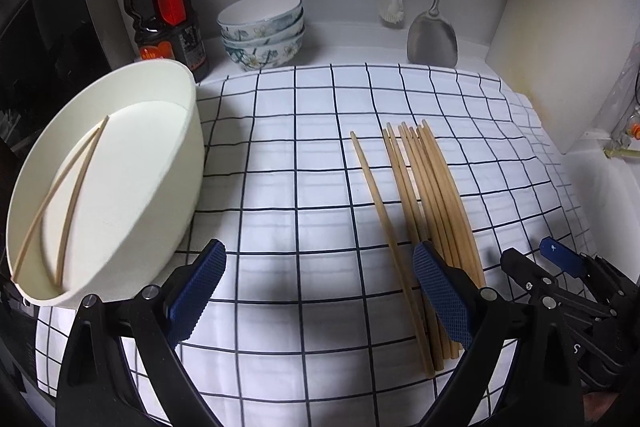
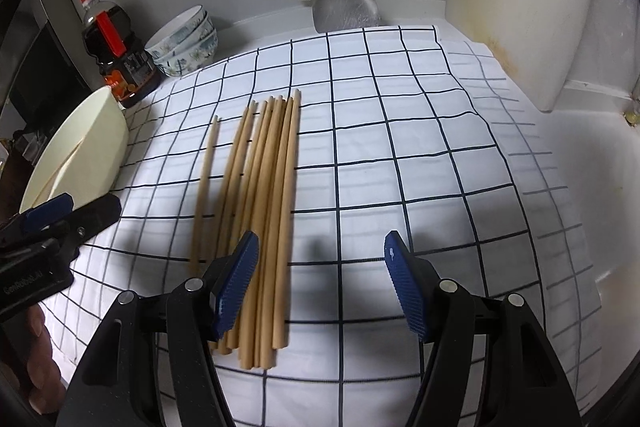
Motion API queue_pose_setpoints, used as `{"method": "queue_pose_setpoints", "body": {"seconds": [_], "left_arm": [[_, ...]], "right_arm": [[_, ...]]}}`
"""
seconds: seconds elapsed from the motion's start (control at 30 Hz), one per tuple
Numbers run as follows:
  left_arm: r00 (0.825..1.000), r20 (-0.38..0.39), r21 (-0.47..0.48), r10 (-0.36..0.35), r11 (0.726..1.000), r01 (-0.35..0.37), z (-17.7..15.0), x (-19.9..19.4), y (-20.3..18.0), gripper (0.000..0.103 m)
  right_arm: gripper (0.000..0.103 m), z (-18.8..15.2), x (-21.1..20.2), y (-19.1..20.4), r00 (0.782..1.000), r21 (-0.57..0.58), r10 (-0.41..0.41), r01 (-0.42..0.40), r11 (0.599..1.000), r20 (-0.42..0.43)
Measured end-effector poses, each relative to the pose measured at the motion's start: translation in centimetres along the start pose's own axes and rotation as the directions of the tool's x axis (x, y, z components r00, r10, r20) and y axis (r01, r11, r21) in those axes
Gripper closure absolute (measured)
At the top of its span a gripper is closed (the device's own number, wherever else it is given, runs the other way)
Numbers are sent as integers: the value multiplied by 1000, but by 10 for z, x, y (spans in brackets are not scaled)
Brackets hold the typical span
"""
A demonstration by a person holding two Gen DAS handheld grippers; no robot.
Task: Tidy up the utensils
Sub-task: 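Move both open tools back to the remaining chopsticks, then close the left tool on a chopstick while the right tool grasps another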
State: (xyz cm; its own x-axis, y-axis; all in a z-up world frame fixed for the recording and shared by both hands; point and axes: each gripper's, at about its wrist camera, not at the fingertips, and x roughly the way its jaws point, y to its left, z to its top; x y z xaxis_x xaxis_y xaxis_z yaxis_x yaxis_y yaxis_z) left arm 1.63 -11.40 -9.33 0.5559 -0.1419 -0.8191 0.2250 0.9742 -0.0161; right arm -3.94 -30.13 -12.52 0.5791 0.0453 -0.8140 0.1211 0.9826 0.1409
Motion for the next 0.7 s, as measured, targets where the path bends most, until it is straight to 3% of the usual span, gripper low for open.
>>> {"method": "queue_pose_setpoints", "body": {"seconds": [0.7], "left_arm": [[998,-57,-1,27,1000,-27,-8,44,-16,10]], "right_arm": [[41,3,32,8,998,-117,-68,66,991,-9]]}}
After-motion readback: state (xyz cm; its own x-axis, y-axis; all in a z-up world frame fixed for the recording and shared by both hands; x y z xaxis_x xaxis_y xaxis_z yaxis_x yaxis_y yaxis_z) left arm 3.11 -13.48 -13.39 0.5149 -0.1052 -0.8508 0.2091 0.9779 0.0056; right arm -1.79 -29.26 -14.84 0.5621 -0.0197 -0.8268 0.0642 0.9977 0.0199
